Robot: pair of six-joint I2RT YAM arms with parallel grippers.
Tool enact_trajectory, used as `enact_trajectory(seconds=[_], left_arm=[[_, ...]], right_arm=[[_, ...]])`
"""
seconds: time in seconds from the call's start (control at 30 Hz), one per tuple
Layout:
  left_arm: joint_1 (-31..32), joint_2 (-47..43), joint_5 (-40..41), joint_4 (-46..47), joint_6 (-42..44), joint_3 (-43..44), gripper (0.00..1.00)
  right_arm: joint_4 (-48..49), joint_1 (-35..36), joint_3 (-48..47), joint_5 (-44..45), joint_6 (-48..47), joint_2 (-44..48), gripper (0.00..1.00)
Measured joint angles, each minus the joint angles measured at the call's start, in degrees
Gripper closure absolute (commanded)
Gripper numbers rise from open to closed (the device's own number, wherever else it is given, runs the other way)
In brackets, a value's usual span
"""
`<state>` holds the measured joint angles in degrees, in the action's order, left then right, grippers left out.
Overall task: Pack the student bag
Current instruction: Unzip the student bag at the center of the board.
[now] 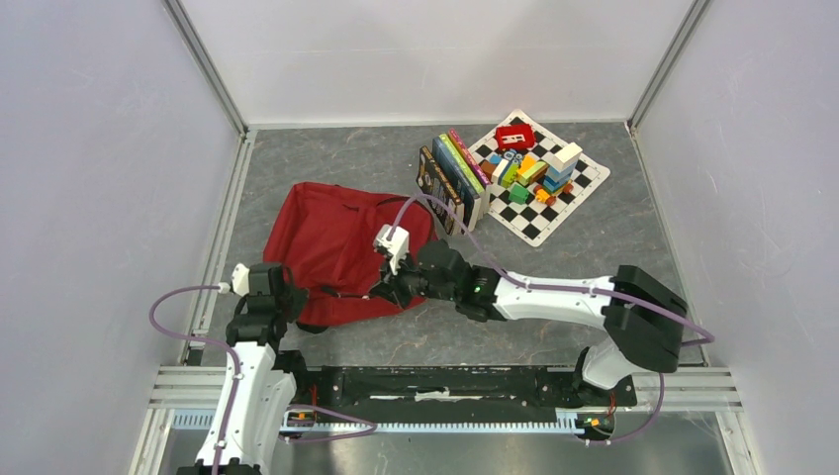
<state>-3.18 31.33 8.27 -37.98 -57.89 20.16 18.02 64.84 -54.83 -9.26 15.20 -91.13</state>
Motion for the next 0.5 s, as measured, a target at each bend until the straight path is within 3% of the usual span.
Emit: enact_trajectory(seconds=[0.5], left_arm=[[0.0,1.7,7.2,1.8,2.1,1.2,0.98]], right_arm=[[-4.5,-0.1,11.1,15.3,-3.3,12.9,1.0]])
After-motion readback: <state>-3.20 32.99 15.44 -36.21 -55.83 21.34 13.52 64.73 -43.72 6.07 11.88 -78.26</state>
